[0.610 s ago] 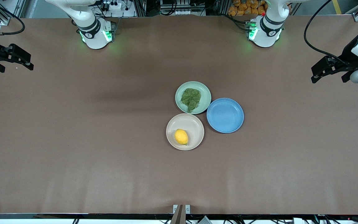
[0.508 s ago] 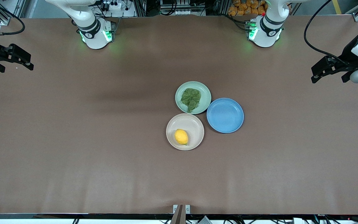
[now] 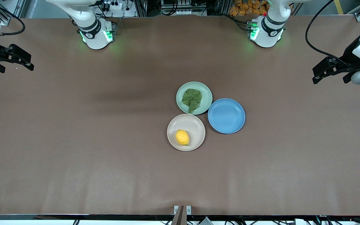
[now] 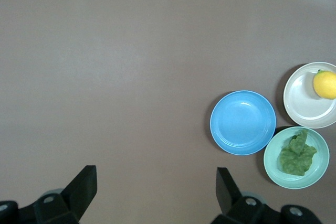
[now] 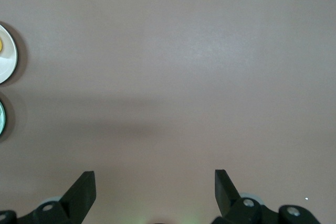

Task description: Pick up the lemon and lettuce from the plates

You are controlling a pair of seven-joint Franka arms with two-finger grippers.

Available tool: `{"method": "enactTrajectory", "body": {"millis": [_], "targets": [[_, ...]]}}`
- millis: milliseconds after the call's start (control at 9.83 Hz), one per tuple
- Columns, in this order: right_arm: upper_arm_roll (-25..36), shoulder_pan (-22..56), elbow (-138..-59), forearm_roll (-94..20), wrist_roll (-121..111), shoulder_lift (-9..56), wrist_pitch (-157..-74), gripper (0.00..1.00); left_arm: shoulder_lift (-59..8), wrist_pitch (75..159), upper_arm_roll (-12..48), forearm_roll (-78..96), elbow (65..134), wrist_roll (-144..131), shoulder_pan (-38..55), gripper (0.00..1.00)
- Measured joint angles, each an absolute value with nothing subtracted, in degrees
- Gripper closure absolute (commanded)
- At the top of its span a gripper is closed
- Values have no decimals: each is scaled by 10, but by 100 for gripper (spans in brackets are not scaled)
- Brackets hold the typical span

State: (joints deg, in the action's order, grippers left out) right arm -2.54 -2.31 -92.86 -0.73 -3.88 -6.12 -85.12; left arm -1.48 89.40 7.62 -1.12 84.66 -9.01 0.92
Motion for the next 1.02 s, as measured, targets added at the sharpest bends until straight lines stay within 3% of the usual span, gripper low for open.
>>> {"method": "enactTrajectory", "body": {"millis": [203,610,1017], "targets": [[-38,-21,-928,-10,-26,-62,-837,0,-33,894,76,-11,846,-90,9,0],[-135,26,-926,-37,158,-63,-830,0,-64,905,73,31,846,-137,4,0],[-231,71,-940,-82,357,-36,-890,0,-120,953,75,41,848,-137,9,0]]}}
